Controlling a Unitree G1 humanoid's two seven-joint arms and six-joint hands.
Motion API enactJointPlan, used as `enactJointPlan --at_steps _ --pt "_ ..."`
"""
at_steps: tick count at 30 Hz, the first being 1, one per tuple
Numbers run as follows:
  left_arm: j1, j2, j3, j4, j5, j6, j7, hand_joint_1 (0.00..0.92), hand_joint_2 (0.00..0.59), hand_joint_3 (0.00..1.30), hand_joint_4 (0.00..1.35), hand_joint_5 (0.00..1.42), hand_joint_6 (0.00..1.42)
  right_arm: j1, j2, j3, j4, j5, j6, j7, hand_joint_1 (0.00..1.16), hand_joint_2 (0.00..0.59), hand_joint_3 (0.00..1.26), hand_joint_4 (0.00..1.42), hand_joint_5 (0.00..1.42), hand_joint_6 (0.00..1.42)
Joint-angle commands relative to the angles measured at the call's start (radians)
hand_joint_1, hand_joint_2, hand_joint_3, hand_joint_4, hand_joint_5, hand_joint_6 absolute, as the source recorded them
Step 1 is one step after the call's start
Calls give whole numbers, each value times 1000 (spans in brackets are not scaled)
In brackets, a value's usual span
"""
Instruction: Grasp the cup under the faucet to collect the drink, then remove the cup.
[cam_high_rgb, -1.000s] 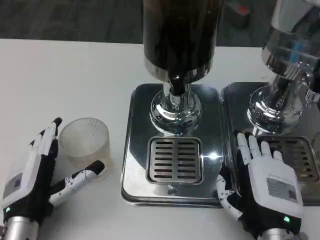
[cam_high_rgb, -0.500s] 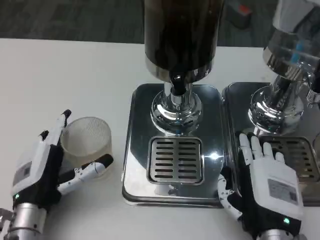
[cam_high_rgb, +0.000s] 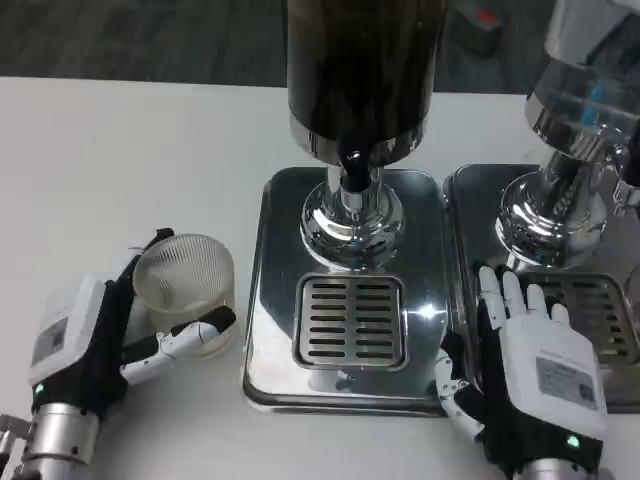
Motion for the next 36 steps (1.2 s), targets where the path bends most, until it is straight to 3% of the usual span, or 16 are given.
enactJointPlan --at_steps 1,4,11,26,36 --pt "-7 3 -16 27 13 -31 33 285 58 312 449 674 529 1 -1 -3 -6 -2 7 -5 386 566 34 0 0 0" --pt "-5 2 -18 33 17 -48 69 297 69 381 554 750 591 -1 1 -4 -5 1 8 -3 385 568 34 0 0 0" --pt "-4 1 -15 38 35 -68 138 343 98 473 661 834 676 -2 3 -4 -3 2 8 -3 380 564 34 0 0 0" --pt "-11 -13 -30 33 78 -75 267 393 129 500 673 875 773 -4 1 -9 -2 3 5 -10 374 563 34 0 0 0" --pt "-29 -18 -51 32 88 -88 305 494 111 545 687 882 877 -2 2 -11 -3 5 1 -17 371 563 34 0 0 0"
